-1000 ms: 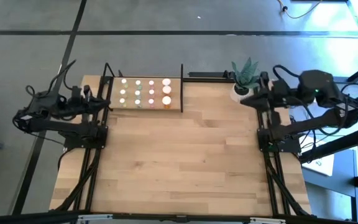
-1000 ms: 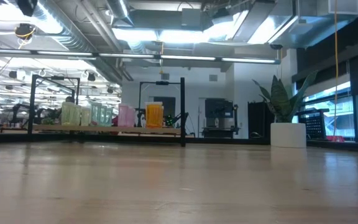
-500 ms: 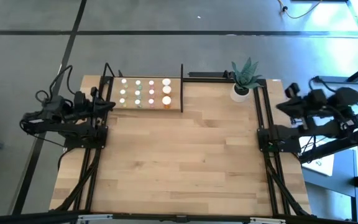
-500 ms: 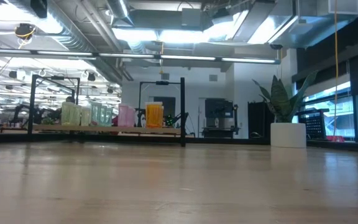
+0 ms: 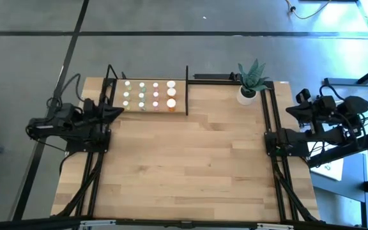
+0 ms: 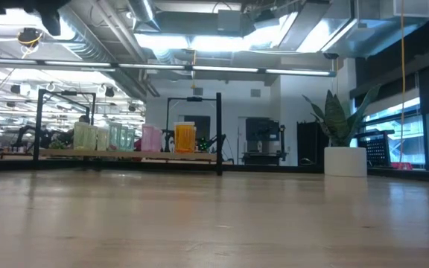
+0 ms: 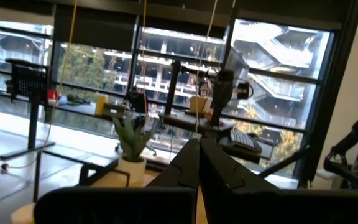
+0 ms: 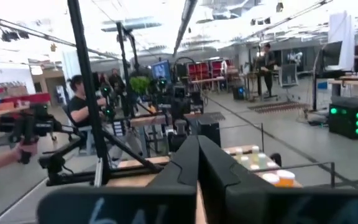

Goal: Pick and place medicine bottles onto shelf by color
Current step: Return to Home Position

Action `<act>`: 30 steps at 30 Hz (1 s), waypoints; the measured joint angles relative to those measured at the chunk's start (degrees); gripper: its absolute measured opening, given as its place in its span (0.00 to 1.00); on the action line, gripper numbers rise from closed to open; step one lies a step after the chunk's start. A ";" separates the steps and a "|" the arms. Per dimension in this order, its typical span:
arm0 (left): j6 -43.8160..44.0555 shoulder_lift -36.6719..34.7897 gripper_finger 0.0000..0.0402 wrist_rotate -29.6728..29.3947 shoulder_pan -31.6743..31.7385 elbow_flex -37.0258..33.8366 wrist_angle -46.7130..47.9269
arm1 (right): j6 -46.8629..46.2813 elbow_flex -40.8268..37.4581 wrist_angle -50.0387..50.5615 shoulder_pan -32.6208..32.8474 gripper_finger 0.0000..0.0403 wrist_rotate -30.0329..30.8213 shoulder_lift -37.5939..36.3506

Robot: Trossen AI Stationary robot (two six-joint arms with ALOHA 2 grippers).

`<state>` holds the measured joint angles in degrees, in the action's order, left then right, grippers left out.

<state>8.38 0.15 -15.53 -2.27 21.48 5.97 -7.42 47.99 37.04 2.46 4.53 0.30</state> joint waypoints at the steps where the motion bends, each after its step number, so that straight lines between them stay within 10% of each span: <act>1: -0.02 0.06 0.00 0.30 0.01 -0.91 -0.81 | -0.15 -0.52 -0.55 0.00 0.00 -0.10 -0.08; 17: 0.45 0.03 0.00 2.61 0.01 -20.37 -21.58 | 0.12 -18.87 -17.50 0.00 0.00 -5.51 0.04; 30: 1.54 0.09 0.00 4.55 0.00 -21.04 -11.69 | 0.42 -37.65 -33.28 0.01 0.00 -9.77 0.08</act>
<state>9.92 0.24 -10.98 -2.27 0.45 -5.72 -6.99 10.33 3.76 2.47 -5.24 0.37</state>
